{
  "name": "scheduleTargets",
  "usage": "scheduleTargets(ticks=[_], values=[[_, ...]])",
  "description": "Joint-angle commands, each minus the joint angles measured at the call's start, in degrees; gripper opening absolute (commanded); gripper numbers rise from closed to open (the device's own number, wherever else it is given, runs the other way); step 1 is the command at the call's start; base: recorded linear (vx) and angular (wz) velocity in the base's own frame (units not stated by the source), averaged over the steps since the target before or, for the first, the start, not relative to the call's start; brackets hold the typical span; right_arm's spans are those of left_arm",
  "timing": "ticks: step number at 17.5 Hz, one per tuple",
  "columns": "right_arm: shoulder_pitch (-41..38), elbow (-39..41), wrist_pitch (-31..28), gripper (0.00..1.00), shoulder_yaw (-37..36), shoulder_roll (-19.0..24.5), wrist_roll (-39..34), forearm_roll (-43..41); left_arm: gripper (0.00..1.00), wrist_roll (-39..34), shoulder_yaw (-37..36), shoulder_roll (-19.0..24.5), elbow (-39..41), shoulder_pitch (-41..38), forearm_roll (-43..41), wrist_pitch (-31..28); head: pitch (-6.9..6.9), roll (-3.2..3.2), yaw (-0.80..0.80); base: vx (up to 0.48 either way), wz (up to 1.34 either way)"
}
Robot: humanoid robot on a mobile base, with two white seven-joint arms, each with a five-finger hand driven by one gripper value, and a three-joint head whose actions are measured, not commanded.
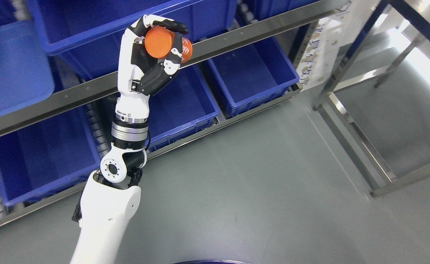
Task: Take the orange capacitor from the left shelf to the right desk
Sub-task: 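Carry the capacitor in the left hand while turning toward the steel table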
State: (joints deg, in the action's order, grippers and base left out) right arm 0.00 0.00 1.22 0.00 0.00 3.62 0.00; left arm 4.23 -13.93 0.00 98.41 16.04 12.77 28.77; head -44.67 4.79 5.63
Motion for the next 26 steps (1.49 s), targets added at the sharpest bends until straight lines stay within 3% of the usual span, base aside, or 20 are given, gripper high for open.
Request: scheduleTargets(ticks=[1, 9, 15, 22, 26], values=[[-0.17, 1.00, 0.01, 1.00, -0.97, -1.00, -0.02, 0.18, 0.03, 0.07, -6.54, 1.00, -0.76, 1.18, 1.55, -2.75, 0.00, 0.00, 0.00, 0.138, -0.70], [-0.09, 1.00, 0.01, 1.00, -0.97, -1.00, -0.02, 0.18, 0.03, 0.34, -12.43, 1.00, -2.79, 3.90, 2.34, -10.04, 0.00, 0.00, 0.00, 0.135, -0.64], [-0.17, 1.00, 0.01, 1.00, -0.97, -1.00, -0.02, 0.18, 0.03, 0.34, -14.27, 1.00, -4.19, 8.21, 3.40, -15.93, 0.00, 0.00, 0.00, 0.130, -0.50], [-0.17, 1.00, 0.01, 1.00, -0.97, -1.00, -0.02, 0.18, 0.04, 0.42, -16.56, 1.00, -5.34, 11.90, 7.35, -18.31, 0.00, 0.00, 0.00, 0.144, -0.48], [-0.17, 1.00, 0.01, 1.00, -0.97, -1.00, -0.02, 0.18, 0.04, 0.42, -15.95, 1.00, -8.31, 15.85, 7.35, -23.23, 0.00, 0.00, 0.00, 0.180, -0.42]])
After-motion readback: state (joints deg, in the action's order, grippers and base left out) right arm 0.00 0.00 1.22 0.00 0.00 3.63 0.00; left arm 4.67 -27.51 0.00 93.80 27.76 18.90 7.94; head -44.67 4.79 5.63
